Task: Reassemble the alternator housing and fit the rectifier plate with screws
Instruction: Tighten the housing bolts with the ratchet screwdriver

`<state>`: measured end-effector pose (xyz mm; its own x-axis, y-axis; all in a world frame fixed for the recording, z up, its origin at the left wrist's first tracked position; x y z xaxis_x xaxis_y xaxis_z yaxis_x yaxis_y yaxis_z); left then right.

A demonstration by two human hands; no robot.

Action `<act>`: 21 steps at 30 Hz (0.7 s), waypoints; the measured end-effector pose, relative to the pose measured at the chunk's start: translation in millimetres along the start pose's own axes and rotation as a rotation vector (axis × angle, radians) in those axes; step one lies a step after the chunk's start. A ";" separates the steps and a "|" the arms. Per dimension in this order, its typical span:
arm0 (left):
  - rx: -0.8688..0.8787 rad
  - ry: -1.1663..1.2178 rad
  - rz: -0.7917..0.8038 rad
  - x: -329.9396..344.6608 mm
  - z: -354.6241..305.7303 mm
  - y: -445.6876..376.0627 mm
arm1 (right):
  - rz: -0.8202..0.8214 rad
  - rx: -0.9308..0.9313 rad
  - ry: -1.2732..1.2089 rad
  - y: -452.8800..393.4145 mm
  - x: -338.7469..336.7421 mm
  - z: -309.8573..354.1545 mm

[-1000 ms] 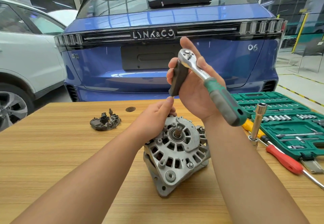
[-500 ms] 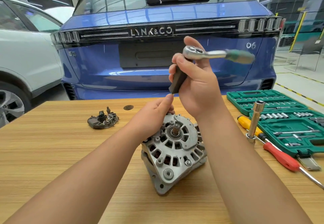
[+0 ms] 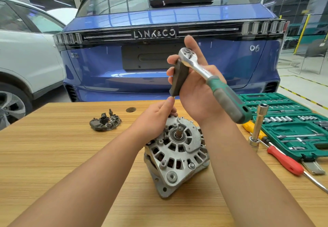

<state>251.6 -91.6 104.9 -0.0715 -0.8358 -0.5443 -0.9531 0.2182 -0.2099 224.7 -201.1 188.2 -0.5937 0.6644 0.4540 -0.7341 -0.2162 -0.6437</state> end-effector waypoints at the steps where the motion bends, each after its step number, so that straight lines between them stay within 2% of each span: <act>1: -0.002 0.006 0.001 0.3 0.2 0.0 | 0.021 0.025 -0.046 -0.2 0.0 -0.3; 5: -0.010 0.008 -0.005 -0.8 1.3 0.2 | 0.048 0.031 -0.020 -1.9 -3.1 -2.7; 8: 0.005 -0.023 -0.003 -0.4 -0.4 0.4 | -0.011 0.033 -0.068 -2.8 -7.4 -2.4; 10: 0.008 -0.009 -0.002 -0.2 -0.2 0.4 | -0.127 -0.001 0.005 -3.3 -9.5 -3.0; 13: 0.029 -0.089 0.020 -0.1 -4.4 2.4 | -0.370 -0.136 0.383 -4.4 -5.2 -1.0; 15: 0.039 -0.115 0.032 1.0 -5.2 1.6 | -0.502 -0.146 0.441 -4.2 -8.2 0.1; 17: 0.026 -0.124 0.025 -0.1 -4.7 0.1 | -0.455 -0.074 0.320 -7.6 -12.2 -1.0; 19: -0.001 -0.127 0.021 0.1 -3.2 -1.9 | -0.315 -0.029 0.188 -9.8 -10.4 -2.0; 21: -0.019 -0.112 0.028 0.1 -2.4 -2.4 | -0.217 -0.075 0.155 -8.5 -4.8 -1.6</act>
<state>253.2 -93.4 107.3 -0.0662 -0.7676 -0.6375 -0.9567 0.2303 -0.1780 234.3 -201.3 190.5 -0.3635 0.7920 0.4905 -0.8089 -0.0072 -0.5879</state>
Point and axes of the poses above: each hand's wrist, its own y-axis away from the middle knuckle, its own x-axis out of the palm, z = x × y, the point moved 7 cm from there along -y, towards the middle knuckle, and after that the axes turned 2 degrees about -y, right-handed, at the moved point
